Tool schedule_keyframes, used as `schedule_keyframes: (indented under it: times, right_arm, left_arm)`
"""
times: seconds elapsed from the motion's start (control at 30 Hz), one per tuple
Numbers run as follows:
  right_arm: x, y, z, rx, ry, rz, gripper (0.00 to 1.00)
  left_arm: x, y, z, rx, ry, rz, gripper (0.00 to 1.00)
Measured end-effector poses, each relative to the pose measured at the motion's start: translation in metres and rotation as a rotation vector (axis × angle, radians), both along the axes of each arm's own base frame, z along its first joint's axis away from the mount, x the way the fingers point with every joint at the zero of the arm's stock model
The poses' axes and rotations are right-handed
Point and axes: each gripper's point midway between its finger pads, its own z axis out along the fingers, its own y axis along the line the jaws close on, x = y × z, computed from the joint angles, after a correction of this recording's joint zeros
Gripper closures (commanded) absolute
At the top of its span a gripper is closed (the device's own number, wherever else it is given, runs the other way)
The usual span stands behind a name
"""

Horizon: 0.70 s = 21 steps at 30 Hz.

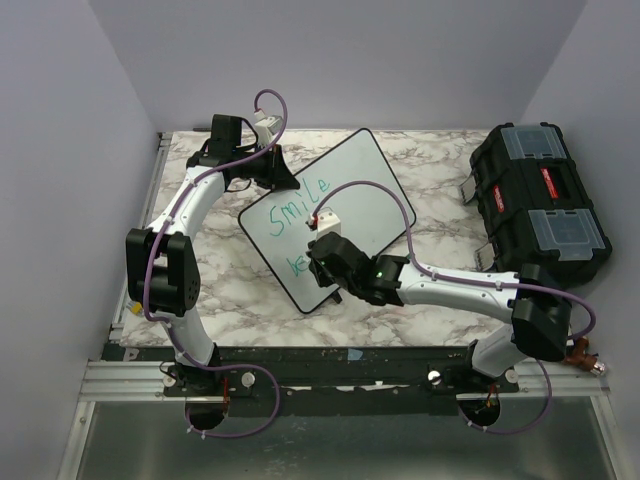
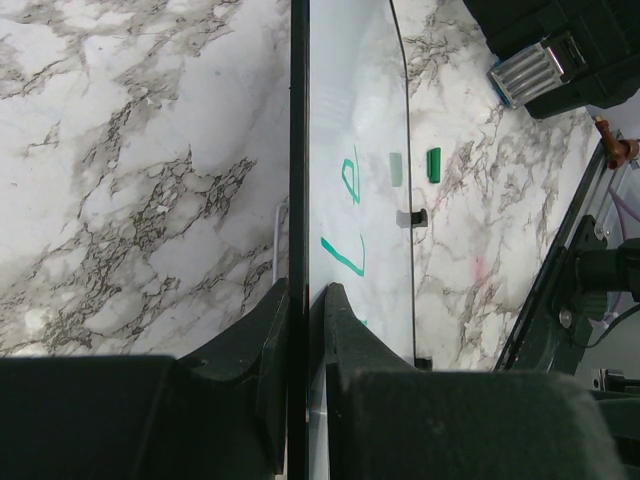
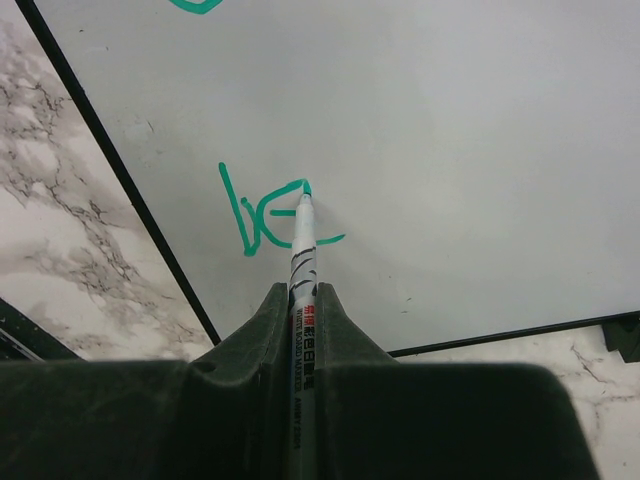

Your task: Write a sentence on the whiteboard

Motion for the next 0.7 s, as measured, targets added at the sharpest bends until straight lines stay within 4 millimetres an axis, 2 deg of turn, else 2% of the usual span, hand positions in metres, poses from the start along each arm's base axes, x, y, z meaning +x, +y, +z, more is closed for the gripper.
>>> schedule_keyframes:
  times: [0.7]
  right_arm:
    - [-0.0047, -0.0001, -0.0023, 0.023, 0.034, -0.009, 0.99]
  left_arm:
    - [0.0, 0.0, -0.0001, 0.0, 0.0, 0.0, 1.0]
